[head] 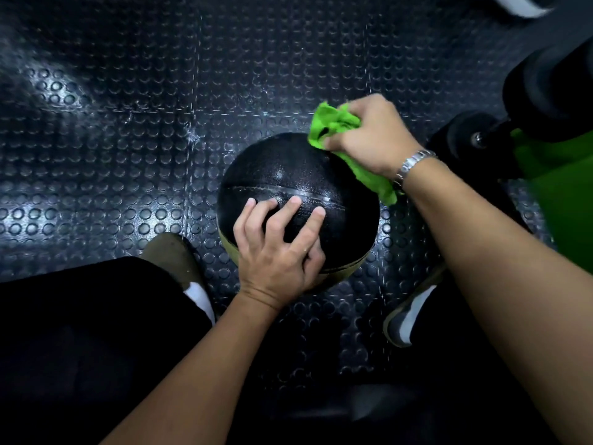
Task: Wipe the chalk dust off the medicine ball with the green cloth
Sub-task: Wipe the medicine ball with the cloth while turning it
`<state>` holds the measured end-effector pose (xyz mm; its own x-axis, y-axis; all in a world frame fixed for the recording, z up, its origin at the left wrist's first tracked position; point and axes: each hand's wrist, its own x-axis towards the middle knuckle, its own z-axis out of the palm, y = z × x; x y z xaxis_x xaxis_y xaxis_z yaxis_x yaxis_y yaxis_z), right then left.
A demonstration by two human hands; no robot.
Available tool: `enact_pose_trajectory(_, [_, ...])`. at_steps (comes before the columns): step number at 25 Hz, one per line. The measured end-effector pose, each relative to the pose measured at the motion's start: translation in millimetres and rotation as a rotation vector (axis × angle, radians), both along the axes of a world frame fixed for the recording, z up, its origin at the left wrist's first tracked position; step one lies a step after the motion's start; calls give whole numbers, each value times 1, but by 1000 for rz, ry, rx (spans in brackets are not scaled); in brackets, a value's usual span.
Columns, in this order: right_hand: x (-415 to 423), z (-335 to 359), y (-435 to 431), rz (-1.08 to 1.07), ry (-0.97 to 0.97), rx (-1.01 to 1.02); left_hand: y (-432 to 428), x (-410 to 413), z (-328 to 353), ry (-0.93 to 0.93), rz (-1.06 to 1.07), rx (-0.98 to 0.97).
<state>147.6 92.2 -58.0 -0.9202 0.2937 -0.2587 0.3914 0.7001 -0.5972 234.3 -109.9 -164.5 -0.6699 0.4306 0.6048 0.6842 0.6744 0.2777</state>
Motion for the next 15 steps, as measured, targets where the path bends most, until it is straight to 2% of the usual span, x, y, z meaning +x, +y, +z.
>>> enact_pose_trajectory(2, [1,-4,9,-98,14,16,3,2,2,16,-20,-14])
enact_pose_trajectory(6, [4,3,-3,63,30,-56,0,0,3,-17,-6,0])
enact_pose_trajectory(9, [4,3,12,-12,15,-23,0,-4,16,-58,-17,-15])
enact_pose_trajectory(11, [0,3,12,-37,28,28,8,-19,37,-138,6,5])
enact_pose_trajectory(15, [29,-9,17,-161,31,-140,31,-72,70,-406,162,107])
